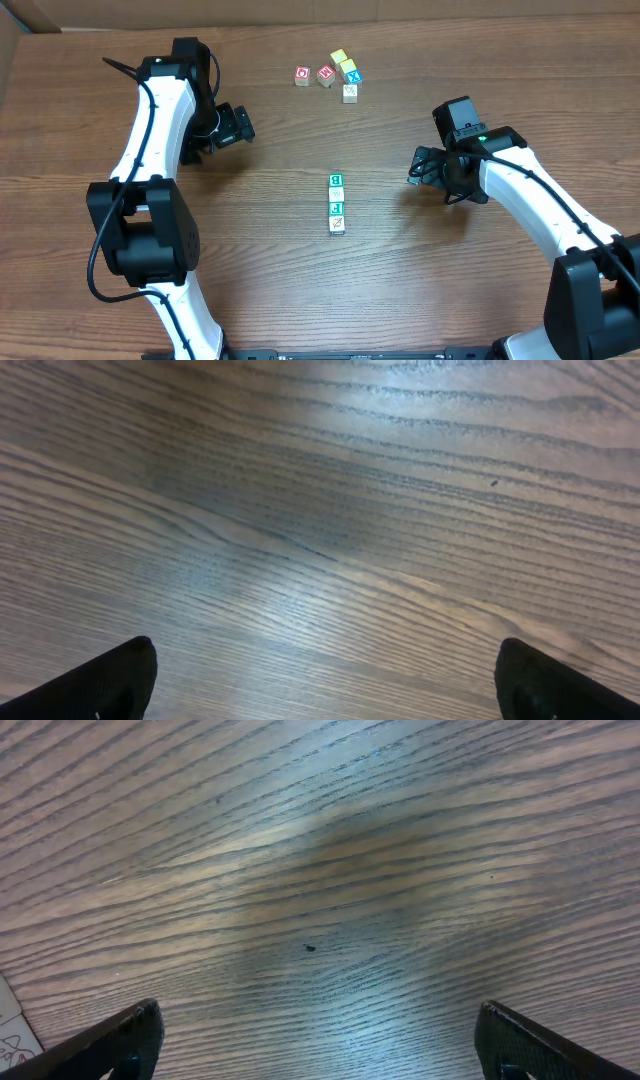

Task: Flip 5 blocks

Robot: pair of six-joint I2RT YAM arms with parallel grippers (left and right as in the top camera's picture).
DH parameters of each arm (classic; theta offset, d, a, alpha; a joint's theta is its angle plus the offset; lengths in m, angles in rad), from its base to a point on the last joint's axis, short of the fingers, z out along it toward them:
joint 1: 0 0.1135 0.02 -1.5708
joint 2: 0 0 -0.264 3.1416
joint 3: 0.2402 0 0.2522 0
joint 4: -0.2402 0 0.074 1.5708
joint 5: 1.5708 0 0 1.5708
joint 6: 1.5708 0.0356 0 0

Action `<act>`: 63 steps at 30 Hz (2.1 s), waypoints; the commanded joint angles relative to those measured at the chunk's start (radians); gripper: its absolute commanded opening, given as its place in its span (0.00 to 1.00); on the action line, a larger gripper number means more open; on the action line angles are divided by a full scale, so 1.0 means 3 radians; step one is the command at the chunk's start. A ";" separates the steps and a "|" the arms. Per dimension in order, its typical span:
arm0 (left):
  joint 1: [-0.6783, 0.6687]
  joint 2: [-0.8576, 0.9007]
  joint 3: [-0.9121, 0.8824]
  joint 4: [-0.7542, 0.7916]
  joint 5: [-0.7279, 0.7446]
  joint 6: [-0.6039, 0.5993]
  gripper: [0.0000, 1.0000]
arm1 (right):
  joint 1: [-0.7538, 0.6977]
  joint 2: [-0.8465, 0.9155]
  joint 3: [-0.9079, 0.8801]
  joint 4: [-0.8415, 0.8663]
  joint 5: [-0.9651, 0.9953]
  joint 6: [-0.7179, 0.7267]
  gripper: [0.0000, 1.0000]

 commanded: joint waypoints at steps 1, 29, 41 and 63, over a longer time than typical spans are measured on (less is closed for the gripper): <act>-0.0028 -0.0075 0.0057 0.0010 -0.0033 -0.0008 1.00 | -0.0004 -0.0047 0.0064 0.0013 0.0046 -0.0027 1.00; -0.0050 -0.1417 0.0057 0.0009 -0.0033 -0.0008 1.00 | -0.0004 -0.0047 0.0064 0.0013 0.0046 -0.0027 1.00; -0.0051 -0.2653 0.0056 -0.0004 -0.0033 -0.0008 1.00 | -0.0004 -0.0047 0.0064 0.0013 0.0047 -0.0027 1.00; -0.0050 -0.4337 -0.2037 0.0085 -0.0174 0.0004 1.00 | -0.0004 -0.0047 0.0064 0.0013 0.0047 -0.0027 1.00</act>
